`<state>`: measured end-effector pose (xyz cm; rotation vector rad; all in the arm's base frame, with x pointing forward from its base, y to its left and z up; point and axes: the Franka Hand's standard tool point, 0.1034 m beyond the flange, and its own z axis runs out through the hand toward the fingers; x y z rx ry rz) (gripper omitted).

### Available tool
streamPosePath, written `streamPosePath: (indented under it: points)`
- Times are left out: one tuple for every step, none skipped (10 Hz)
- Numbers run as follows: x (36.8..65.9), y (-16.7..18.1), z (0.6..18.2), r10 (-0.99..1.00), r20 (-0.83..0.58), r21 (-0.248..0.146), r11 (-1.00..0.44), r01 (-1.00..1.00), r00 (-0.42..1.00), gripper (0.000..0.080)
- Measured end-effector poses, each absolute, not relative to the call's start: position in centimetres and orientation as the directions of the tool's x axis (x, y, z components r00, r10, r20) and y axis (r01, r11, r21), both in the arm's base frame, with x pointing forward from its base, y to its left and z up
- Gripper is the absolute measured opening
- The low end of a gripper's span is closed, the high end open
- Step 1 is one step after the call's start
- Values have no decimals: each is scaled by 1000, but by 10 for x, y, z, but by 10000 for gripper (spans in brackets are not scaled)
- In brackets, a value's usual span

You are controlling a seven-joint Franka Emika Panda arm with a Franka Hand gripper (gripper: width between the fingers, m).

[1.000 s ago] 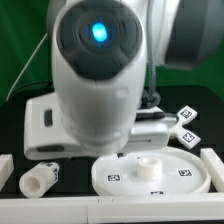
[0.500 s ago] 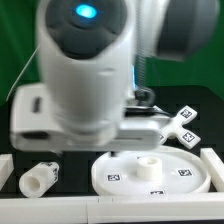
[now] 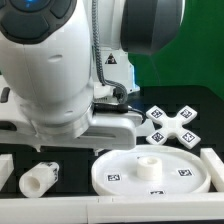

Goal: Assemble round table

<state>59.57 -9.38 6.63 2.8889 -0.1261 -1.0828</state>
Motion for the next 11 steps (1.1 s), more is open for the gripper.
streamPosePath:
  points:
    - [593, -98, 65, -100, -664, 79, -995, -64, 741, 649]
    - [593, -114, 63, -124, -686, 90, -992, -86, 717, 649]
    - [600, -127, 61, -134, -666, 96, -991, -93, 734, 649]
    - [601, -133, 58, -140, -648, 95, -990, -103, 748, 649]
    - [595, -138, 54, -150, -640, 89, -989, -121, 754, 649]
    - [588, -137, 57, -150, -646, 85, -989, -124, 749, 649]
    - [588, -137, 56, -150, -646, 85, -989, -124, 748, 649]
    - [587, -137, 55, -150, -648, 86, -989, -124, 747, 649]
    - [584, -137, 54, -156, -659, 85, -987, -133, 735, 649]
    - [578, -141, 48, -185, -699, 97, -982, -165, 691, 649]
    - [587, -143, 40, -203, -686, 114, -978, -172, 699, 649]
